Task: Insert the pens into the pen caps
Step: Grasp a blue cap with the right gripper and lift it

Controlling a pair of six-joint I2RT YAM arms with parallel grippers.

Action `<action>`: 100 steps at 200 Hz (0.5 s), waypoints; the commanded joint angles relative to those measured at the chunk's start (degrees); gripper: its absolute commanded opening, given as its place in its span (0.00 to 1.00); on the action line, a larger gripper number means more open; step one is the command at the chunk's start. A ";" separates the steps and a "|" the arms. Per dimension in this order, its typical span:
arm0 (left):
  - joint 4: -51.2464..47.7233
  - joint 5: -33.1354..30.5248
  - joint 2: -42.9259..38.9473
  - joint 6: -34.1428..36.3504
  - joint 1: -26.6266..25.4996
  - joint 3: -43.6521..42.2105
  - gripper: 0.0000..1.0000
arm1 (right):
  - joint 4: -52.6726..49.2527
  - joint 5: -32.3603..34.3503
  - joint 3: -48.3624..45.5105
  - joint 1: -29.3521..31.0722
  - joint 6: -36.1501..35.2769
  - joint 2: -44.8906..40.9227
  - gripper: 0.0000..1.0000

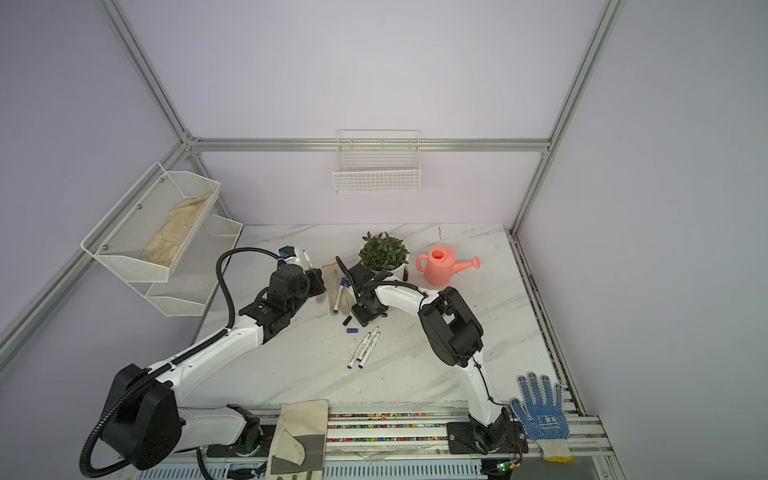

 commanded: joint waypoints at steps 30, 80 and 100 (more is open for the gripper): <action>1.10 -0.17 -1.27 0.73 -0.22 -1.03 0.00 | -2.13 6.42 -3.19 0.68 0.46 -1.47 0.55; 1.13 1.50 -0.79 1.72 -0.23 -0.03 0.00 | -1.27 1.68 -3.76 0.58 0.06 -0.99 0.34; 1.11 1.80 -0.82 2.29 -0.25 -0.04 0.00 | -1.11 0.22 -3.85 0.32 -0.37 -0.91 0.21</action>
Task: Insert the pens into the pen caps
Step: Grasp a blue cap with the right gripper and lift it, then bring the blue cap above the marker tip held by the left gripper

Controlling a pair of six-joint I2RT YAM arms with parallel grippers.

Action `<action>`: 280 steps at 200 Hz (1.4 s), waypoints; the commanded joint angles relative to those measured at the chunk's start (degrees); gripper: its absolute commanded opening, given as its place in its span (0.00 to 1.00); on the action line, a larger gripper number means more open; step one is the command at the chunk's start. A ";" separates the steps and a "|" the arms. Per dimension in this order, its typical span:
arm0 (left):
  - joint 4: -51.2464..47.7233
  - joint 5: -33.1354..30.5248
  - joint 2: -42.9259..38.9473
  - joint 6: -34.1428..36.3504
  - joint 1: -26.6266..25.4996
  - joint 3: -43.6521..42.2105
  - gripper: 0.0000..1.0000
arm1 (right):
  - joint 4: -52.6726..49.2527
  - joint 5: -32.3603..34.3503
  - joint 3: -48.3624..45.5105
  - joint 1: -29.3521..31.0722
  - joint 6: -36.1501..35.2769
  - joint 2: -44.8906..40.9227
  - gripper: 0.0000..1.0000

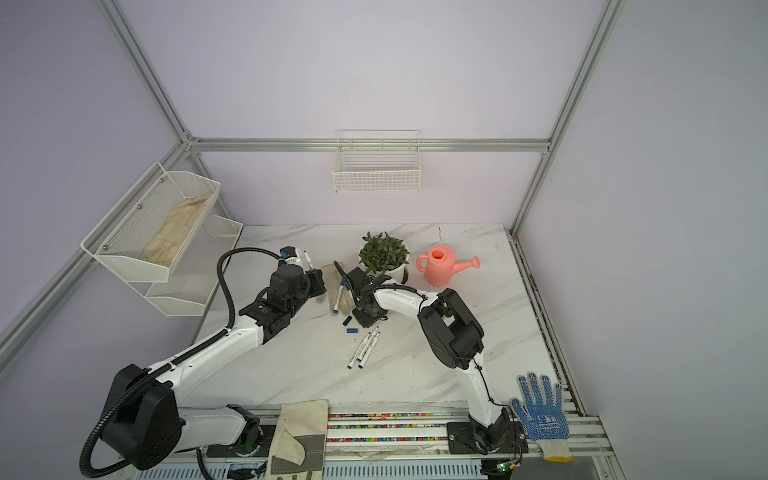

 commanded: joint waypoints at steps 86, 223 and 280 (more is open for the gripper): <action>5.46 12.86 1.47 8.38 -2.75 1.00 0.00 | 15.98 -14.44 -4.03 -9.54 3.58 -20.35 0.00; 14.07 19.62 5.17 18.94 -13.46 4.32 0.00 | 40.90 -40.42 -16.92 -16.35 15.64 -33.61 0.00; 14.46 19.34 4.91 19.02 -13.46 4.32 0.00 | 40.46 -40.14 -17.03 -16.31 15.14 -33.06 0.00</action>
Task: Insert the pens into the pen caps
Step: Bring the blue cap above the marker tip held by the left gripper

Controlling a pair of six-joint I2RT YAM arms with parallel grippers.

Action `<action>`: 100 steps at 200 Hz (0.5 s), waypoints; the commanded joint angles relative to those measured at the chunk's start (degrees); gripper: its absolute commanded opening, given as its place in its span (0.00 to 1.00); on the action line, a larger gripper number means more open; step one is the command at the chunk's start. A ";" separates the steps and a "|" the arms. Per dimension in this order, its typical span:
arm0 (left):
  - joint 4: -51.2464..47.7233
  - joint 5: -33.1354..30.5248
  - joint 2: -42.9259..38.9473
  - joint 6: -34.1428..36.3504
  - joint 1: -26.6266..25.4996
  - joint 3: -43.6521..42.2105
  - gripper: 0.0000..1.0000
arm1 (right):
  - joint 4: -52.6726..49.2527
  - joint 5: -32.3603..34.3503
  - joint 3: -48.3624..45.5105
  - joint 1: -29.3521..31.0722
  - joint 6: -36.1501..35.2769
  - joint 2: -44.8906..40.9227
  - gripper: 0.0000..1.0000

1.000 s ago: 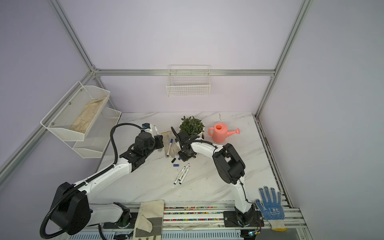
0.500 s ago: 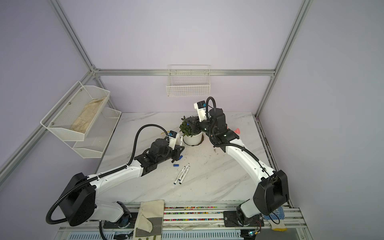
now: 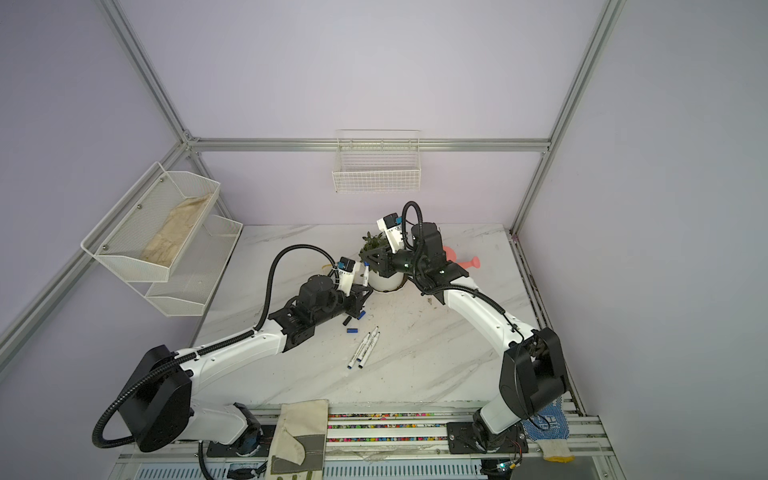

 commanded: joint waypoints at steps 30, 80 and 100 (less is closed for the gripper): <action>3.97 0.91 -1.36 1.14 -0.06 3.45 0.00 | 1.23 -0.44 0.04 0.14 -0.10 0.29 0.00; 4.92 1.39 -2.06 1.26 -0.06 2.64 0.00 | 1.41 1.18 0.38 0.10 -0.36 0.81 0.00; 5.45 1.74 -2.17 1.24 -0.06 2.46 0.00 | 1.67 1.51 0.54 0.11 -0.46 1.00 0.00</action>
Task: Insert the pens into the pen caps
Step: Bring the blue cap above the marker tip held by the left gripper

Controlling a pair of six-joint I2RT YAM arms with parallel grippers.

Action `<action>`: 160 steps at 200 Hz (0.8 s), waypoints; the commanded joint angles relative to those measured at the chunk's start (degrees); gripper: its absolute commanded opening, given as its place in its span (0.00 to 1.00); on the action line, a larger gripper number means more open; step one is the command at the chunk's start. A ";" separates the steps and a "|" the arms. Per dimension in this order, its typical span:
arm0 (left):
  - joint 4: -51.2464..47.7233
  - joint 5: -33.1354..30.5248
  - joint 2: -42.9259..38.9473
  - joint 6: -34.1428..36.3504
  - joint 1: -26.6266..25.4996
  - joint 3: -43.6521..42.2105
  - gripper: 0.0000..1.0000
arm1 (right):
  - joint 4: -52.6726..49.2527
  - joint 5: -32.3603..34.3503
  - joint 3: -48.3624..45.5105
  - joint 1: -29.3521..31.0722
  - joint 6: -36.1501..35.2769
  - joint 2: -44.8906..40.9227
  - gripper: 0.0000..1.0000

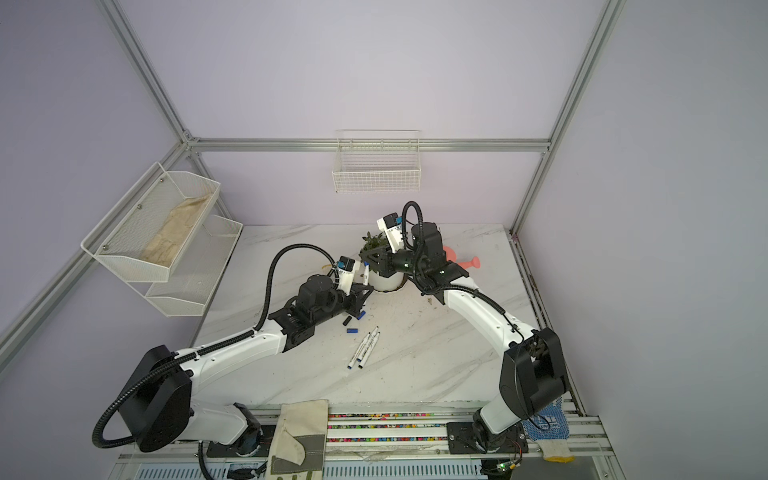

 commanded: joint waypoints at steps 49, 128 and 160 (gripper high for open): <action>4.79 2.12 -2.20 1.19 -0.06 2.19 0.00 | 1.46 3.46 0.97 0.11 -0.89 0.95 0.00; 4.75 1.73 -1.48 0.76 -0.05 2.19 0.00 | 2.21 5.68 0.28 -0.04 -1.64 -1.34 0.00; 4.88 2.24 -0.71 1.17 -0.06 2.74 0.00 | 2.63 3.80 -0.34 -0.08 -1.31 -1.69 0.00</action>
